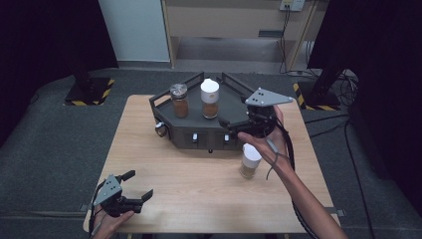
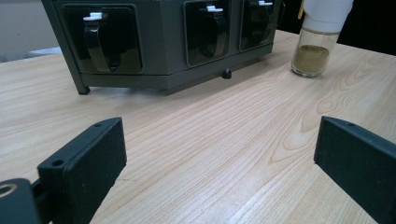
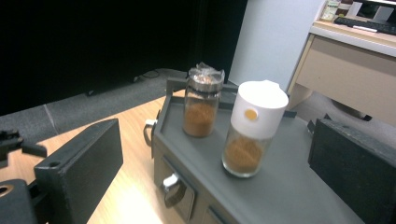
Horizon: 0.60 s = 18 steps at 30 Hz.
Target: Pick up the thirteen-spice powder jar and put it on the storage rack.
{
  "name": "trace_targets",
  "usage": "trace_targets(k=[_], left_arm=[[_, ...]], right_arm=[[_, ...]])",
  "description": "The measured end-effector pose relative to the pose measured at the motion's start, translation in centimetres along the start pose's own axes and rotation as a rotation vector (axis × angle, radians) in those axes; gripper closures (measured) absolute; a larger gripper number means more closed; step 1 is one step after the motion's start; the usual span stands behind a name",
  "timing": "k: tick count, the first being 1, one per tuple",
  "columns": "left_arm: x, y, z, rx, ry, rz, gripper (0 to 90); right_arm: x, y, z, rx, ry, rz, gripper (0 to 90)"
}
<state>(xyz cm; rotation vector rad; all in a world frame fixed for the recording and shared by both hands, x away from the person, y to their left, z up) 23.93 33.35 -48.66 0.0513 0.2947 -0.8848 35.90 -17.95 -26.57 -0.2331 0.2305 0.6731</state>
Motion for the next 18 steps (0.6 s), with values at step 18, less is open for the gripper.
trace_targets(k=[18], left_arm=[[0.0, 0.0, 0.0, -0.003, 0.001, 0.003, 1.1]], right_arm=[[-6.4, 0.4, -7.0, 0.054, 0.0, -0.009, 2.2]])
Point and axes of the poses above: each handheld gripper's, and its own axes: x roughly forward along the jaws, z roughly out of its top, y roughly to its left, the point moved 7 cm from there along x, roughly forward along the jaws, and after that the axes turned 9 degrees about -z, right-handed, at the moved point
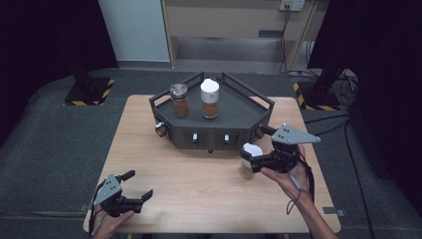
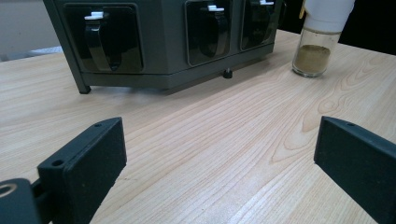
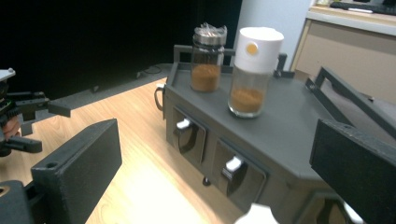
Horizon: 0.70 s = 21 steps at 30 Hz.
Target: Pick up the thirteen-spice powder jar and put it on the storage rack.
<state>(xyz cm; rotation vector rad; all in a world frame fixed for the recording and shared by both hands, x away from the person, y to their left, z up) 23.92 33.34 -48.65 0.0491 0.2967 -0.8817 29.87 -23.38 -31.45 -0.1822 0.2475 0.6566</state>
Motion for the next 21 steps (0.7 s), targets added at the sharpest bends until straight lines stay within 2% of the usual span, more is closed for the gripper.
trace_targets(k=[14, 21], left_arm=[[0.0, 0.0, 0.0, -0.002, -0.002, -0.003, 1.1], [0.0, 0.0, 0.0, -0.001, -0.003, -0.005, 1.1]], right_arm=[[-3.7, -1.5, -6.5, 0.092, 0.012, -0.063, 2.0], [-5.2, -1.8, -9.3, 0.11, 0.031, -0.1, 2.0]])
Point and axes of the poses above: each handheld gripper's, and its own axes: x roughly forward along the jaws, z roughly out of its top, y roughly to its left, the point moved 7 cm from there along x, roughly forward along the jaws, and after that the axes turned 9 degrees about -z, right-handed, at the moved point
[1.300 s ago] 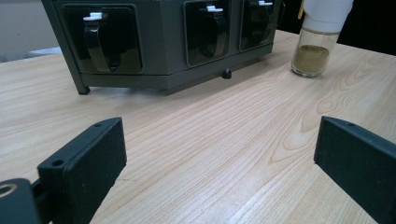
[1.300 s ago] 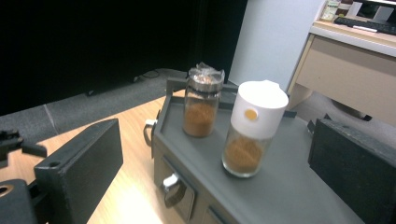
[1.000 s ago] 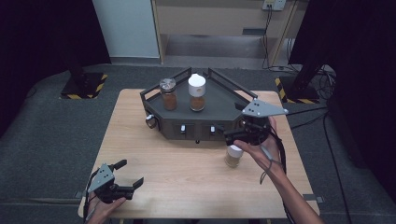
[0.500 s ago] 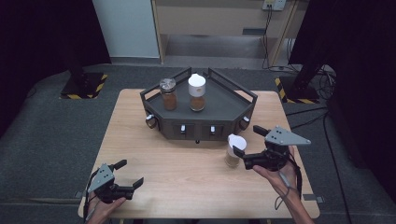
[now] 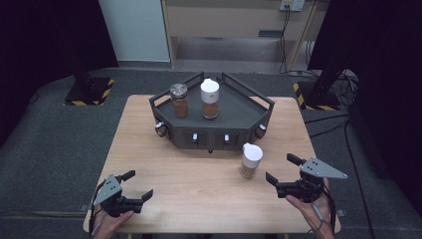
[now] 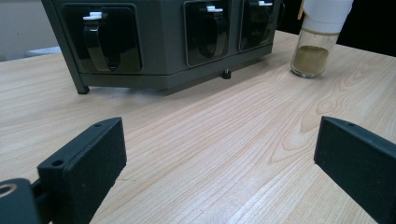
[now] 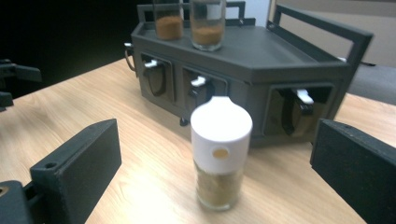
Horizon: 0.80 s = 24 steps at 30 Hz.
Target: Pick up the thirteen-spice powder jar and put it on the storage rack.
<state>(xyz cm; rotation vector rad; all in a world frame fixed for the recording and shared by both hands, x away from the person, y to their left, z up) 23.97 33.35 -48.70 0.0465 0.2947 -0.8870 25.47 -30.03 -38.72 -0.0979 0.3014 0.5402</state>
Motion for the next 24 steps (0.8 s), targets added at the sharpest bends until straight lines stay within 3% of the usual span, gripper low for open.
trace_targets(k=[15, 24], left_arm=[[0.0, 0.0, 0.0, 0.003, 0.002, -0.004, 0.9], [0.0, 0.0, 0.0, 0.005, 0.002, -0.005, 0.8]], right_arm=[[-1.3, -1.0, -4.4, 0.046, 0.016, -0.024, 2.2], [-1.2, -1.2, -5.8, 0.061, 0.032, -0.03, 2.4]])
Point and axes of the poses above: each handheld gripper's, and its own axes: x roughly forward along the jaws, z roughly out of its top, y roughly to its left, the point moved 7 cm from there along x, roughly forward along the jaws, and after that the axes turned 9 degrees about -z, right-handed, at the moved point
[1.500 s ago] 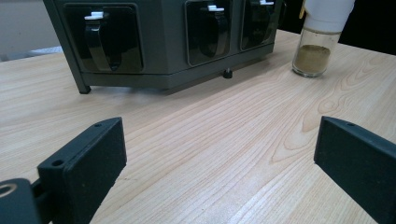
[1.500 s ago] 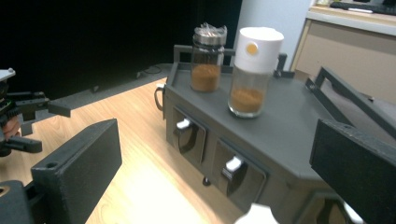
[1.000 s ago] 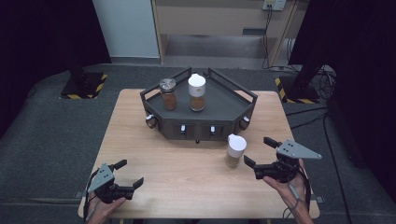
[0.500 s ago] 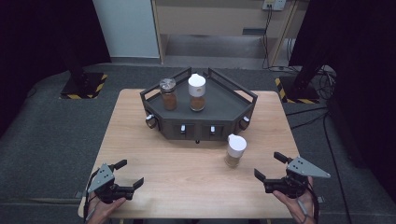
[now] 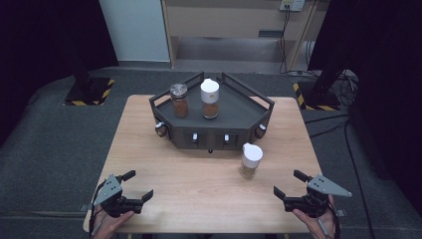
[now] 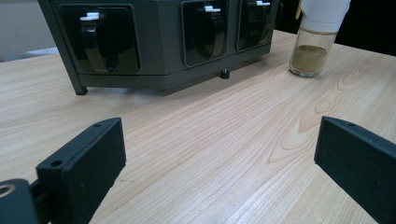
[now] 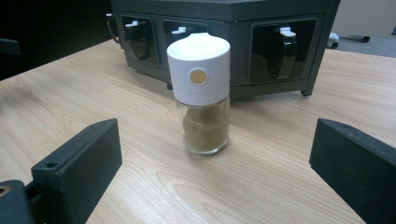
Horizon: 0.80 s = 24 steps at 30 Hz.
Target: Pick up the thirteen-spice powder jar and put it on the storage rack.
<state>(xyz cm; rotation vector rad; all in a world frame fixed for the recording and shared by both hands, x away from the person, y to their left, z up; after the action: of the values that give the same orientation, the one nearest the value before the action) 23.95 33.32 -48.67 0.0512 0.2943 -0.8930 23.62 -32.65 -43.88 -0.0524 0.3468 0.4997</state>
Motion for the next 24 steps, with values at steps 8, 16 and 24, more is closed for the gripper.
trace_targets(k=[8, 16, 24], left_arm=[[0.02, -0.02, -0.01, 0.001, -0.005, -0.004, 0.8], [0.09, -0.04, 0.0, 0.004, -0.007, -0.01, 0.9], [0.13, -0.02, 0.0, 0.004, -0.008, -0.013, 0.9]], right_arm=[[0.2, -0.16, -0.6, 0.0, -0.003, 0.007, 2.5], [0.41, -0.11, -0.92, -0.022, 0.005, 0.023, 2.5], [0.42, -0.24, -1.02, -0.013, 0.007, 0.026, 2.5]])
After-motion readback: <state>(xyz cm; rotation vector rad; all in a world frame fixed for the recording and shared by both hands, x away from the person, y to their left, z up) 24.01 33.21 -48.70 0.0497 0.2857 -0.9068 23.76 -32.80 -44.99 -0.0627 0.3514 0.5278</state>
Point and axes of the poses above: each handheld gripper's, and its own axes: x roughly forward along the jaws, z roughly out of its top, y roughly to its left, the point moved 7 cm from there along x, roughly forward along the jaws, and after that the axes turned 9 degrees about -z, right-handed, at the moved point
